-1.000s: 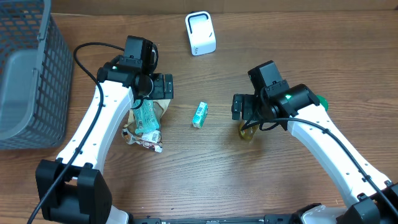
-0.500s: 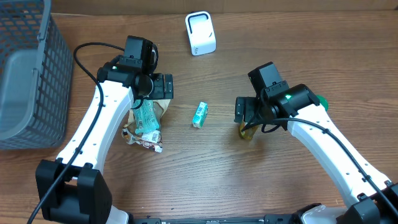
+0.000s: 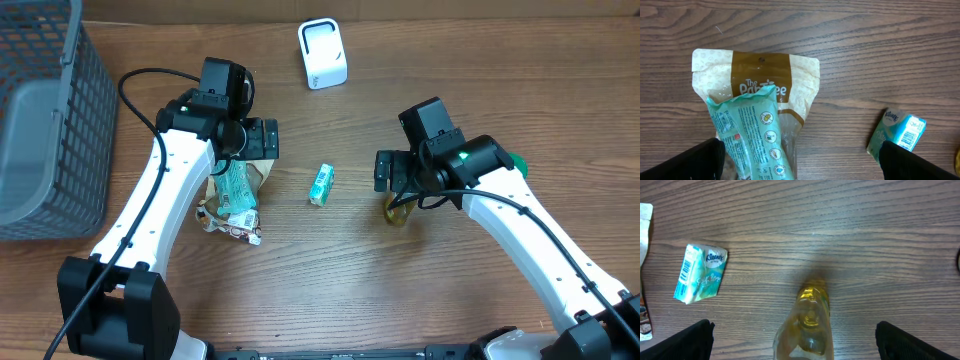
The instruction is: Scan the item barcode
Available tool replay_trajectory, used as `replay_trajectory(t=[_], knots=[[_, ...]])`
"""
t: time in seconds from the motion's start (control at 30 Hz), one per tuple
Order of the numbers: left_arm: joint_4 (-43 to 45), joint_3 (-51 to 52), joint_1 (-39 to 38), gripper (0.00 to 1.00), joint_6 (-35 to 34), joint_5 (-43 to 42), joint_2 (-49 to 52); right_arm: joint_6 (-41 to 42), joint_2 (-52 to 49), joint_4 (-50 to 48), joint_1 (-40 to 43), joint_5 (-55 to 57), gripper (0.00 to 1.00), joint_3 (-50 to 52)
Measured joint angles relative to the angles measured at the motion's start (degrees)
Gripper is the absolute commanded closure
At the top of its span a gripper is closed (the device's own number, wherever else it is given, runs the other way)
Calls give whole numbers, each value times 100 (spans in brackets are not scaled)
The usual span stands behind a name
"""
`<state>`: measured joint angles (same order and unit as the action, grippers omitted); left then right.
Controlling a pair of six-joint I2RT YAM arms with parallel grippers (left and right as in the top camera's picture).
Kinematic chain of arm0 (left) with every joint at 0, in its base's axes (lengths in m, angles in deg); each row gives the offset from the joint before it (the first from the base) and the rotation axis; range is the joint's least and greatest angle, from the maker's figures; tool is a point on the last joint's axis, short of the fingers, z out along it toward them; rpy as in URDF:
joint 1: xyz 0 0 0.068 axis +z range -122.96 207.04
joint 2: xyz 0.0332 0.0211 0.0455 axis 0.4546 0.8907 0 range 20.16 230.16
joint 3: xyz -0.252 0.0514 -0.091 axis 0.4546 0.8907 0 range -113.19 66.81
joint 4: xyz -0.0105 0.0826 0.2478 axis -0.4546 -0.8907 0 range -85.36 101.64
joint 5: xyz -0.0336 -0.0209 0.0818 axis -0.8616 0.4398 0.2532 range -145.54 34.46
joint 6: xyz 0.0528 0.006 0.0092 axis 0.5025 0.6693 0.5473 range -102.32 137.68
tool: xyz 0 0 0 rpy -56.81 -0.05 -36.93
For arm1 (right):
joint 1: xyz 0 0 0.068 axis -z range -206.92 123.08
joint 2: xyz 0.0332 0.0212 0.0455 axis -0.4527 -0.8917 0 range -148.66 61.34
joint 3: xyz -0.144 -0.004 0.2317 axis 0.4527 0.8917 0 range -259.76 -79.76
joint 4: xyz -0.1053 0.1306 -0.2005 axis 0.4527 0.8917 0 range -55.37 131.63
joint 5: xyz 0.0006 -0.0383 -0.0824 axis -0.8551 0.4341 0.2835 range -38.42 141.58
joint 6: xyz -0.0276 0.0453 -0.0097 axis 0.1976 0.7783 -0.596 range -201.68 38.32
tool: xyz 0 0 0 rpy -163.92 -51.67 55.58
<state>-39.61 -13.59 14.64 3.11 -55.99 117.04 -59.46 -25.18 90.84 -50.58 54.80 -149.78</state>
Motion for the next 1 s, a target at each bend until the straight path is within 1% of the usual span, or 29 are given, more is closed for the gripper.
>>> replay_trajectory(t=[0.17, 0.37, 0.53, 0.63, 1.0], knots=[[0, 0, 0, 0, 0, 0, 0, -44, 0, -2, 0, 0, 0, 0], [0, 0, 0, 0, 0, 0, 0, -129, 0, 0, 0, 0, 10, 0], [0, 0, 0, 0, 0, 0, 0, -131, 0, -20, 0, 2, 12, 0], [0, 0, 0, 0, 0, 0, 0, -127, 0, -59, 0, 2, 15, 0], [0, 0, 0, 0, 0, 0, 0, -129, 0, -44, 0, -24, 18, 0]])
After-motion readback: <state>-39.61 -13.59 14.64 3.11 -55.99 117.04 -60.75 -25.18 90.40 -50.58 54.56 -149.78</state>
